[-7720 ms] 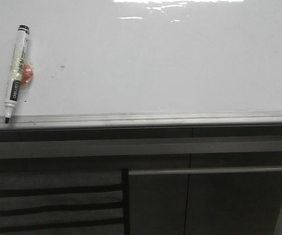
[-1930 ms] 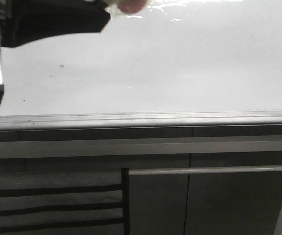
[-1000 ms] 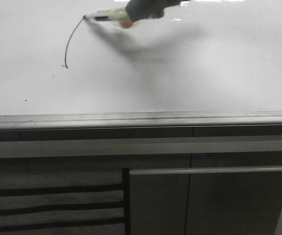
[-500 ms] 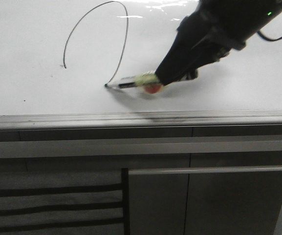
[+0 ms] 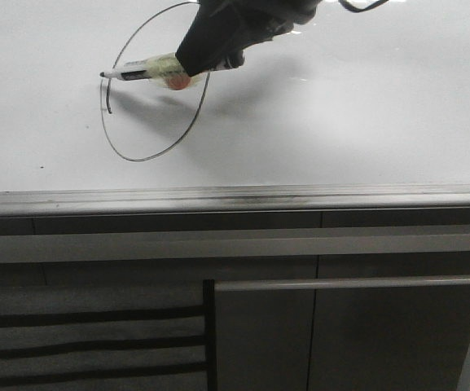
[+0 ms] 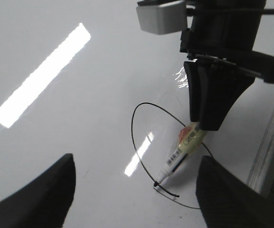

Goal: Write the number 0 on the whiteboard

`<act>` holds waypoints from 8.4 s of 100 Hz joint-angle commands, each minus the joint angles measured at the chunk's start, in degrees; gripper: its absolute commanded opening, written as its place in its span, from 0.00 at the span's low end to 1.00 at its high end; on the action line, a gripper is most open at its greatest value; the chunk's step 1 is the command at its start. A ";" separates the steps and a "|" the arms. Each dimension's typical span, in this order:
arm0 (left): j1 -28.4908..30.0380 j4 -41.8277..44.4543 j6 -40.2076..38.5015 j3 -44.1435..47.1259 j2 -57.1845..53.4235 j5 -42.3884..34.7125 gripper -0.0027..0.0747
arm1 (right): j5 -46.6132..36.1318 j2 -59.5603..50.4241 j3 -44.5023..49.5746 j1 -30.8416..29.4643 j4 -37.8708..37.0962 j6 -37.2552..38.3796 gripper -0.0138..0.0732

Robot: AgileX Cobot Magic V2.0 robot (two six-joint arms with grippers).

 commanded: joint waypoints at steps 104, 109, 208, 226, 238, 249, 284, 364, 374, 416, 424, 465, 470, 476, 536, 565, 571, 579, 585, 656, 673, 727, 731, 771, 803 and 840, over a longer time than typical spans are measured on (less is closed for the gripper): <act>-17.39 1.81 -4.18 -1.66 20.44 -5.80 0.48 | 17.19 -14.66 6.30 4.53 -12.77 18.07 0.08; -17.25 1.81 -4.18 -2.20 21.28 -5.70 0.48 | 17.29 -14.66 6.30 4.53 -12.77 18.07 0.08; -14.96 1.81 -4.18 -2.31 22.75 -5.74 0.01 | 16.52 -17.32 5.56 4.75 -11.02 18.07 0.09; -14.96 0.37 -4.18 -2.31 22.75 -5.97 0.01 | 15.97 -17.32 5.56 4.75 -11.24 18.07 0.54; -14.40 -5.13 -4.18 -2.44 22.75 -6.72 0.01 | 11.83 -18.59 5.56 4.75 -16.00 18.07 0.93; -12.70 -11.15 -4.18 -2.44 22.75 -9.04 0.01 | 7.46 -20.90 5.47 4.40 -19.49 18.07 0.90; -3.37 -28.49 -4.18 -1.11 22.75 -16.06 0.01 | 8.21 -37.19 5.67 -4.83 -21.98 19.08 0.90; 5.33 -54.61 -4.33 6.11 32.33 -37.19 0.01 | 10.85 -67.80 30.40 -11.74 -31.09 34.96 0.08; 5.33 -54.81 -4.33 5.89 33.75 -36.64 0.01 | 10.81 -67.84 31.74 -11.74 -31.09 34.96 0.08; 5.33 -55.00 -9.00 3.85 38.59 -36.72 0.01 | 8.90 -67.84 32.28 -11.74 -31.09 34.96 0.08; 5.33 -55.44 -9.00 3.63 39.24 -38.10 0.01 | 8.90 -67.84 32.31 -11.74 -31.09 34.96 0.08; 5.33 -57.44 -9.00 3.51 39.36 -42.03 0.05 | 8.90 -67.84 32.31 -11.74 -31.09 34.96 0.08; 5.33 -57.44 -9.00 3.51 39.36 -42.61 0.11 | 9.01 -67.84 32.31 -11.74 -31.09 34.96 0.08; 5.33 -57.44 -9.00 3.51 39.36 -43.09 0.22 | 9.01 -67.84 32.41 -11.74 -31.09 34.96 0.08; 5.33 -53.11 -8.20 4.67 38.87 -43.48 0.57 | 2.28 -71.55 34.57 -11.74 -33.51 34.96 0.08; 5.33 -51.44 -7.78 5.07 36.28 -43.38 0.57 | 2.95 -82.47 37.49 -11.74 -37.97 34.96 0.08; 5.33 -51.44 -4.49 5.07 34.54 -42.11 0.57 | 3.93 -84.93 37.93 -11.74 -38.33 34.96 0.08; 5.33 -51.55 -1.08 5.19 32.25 -38.98 0.57 | 6.09 -87.67 38.18 -11.74 -39.35 34.96 0.08; 5.33 -51.55 -0.66 5.76 30.18 -36.73 0.57 | 7.56 -89.97 38.18 -11.74 -39.72 34.96 0.08; 4.37 -40.66 5.28 15.91 -8.58 -11.32 0.01 | 17.68 -90.40 39.12 -11.87 -39.77 40.10 0.08; 4.37 -43.82 2.64 15.91 -12.94 -9.69 0.01 | 17.68 -90.40 39.12 -11.87 -39.77 40.10 0.08; 4.37 -46.13 0.24 16.10 -13.07 -16.43 0.01 | 17.68 -90.40 39.12 -11.87 -39.77 40.10 0.08; 4.68 -43.27 1.40 16.10 -13.87 -16.16 0.01 | 17.68 -90.40 39.12 -11.87 -39.77 40.10 0.08; 31.32 -54.27 1.91 21.96 -42.53 3.75 0.01 | 17.68 -90.40 39.12 -11.87 -39.77 40.10 0.08; 31.68 -47.52 2.28 28.08 -39.62 8.19 0.01 | 17.70 -90.40 39.12 -11.87 -39.77 40.10 0.08; 37.17 -29.39 -6.46 32.57 -42.76 18.36 0.01 | 17.70 -90.40 39.12 -11.87 -39.77 40.10 0.08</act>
